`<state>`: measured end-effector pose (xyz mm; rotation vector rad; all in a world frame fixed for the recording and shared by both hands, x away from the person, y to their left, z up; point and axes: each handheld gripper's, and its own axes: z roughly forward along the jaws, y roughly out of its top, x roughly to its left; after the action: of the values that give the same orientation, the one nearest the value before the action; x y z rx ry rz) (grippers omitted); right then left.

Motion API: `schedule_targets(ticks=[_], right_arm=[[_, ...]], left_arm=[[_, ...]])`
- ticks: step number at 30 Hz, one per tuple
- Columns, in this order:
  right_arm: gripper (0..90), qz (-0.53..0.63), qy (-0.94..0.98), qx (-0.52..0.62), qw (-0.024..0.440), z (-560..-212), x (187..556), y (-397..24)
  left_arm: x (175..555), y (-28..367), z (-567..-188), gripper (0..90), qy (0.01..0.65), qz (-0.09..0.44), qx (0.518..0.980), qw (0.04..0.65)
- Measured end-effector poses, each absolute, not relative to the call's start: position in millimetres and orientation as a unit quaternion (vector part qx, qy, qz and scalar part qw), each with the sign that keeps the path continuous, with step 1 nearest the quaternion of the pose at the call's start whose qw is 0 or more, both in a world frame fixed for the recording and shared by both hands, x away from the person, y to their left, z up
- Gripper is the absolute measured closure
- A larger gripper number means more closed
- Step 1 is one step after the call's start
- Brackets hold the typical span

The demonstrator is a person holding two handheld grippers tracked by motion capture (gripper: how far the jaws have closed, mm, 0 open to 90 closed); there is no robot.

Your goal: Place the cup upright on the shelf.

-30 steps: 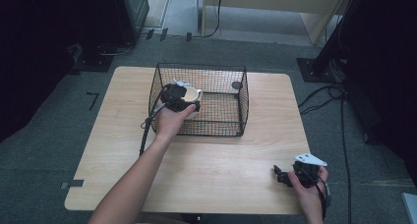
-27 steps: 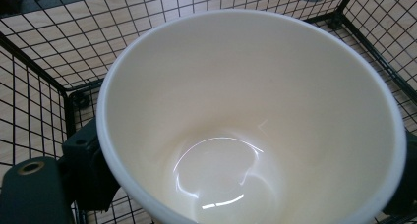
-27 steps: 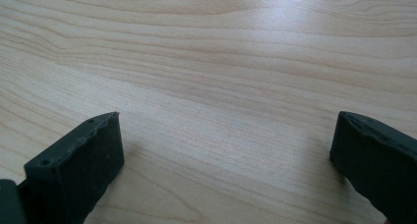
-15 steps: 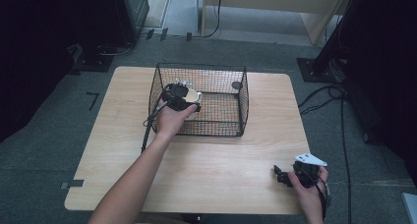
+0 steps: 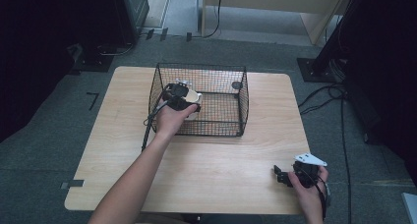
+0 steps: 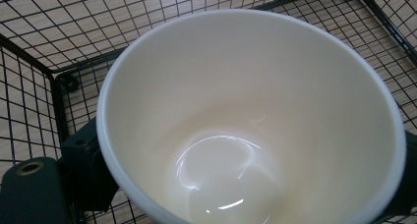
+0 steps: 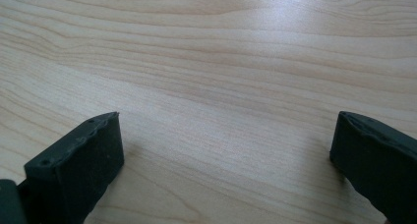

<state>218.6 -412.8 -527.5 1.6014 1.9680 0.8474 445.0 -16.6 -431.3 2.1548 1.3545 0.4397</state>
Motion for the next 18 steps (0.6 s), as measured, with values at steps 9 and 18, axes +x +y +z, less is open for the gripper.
schedule_targets(ticks=[9, 18], right_arm=[[0.0, 0.308, 0.716, 0.583, 0.231, -527.5, 218.6, -412.8], [0.0, 0.308, 0.716, 0.582, 0.231, -527.5, 218.6, -412.8]], left_arm=[[446.9, -15.6, -430.7, 8.9, 0.512, 0.162, 0.798, 0.274], [447.8, -14.8, -429.9, 5.2, 0.513, 0.156, 0.796, 0.279]])
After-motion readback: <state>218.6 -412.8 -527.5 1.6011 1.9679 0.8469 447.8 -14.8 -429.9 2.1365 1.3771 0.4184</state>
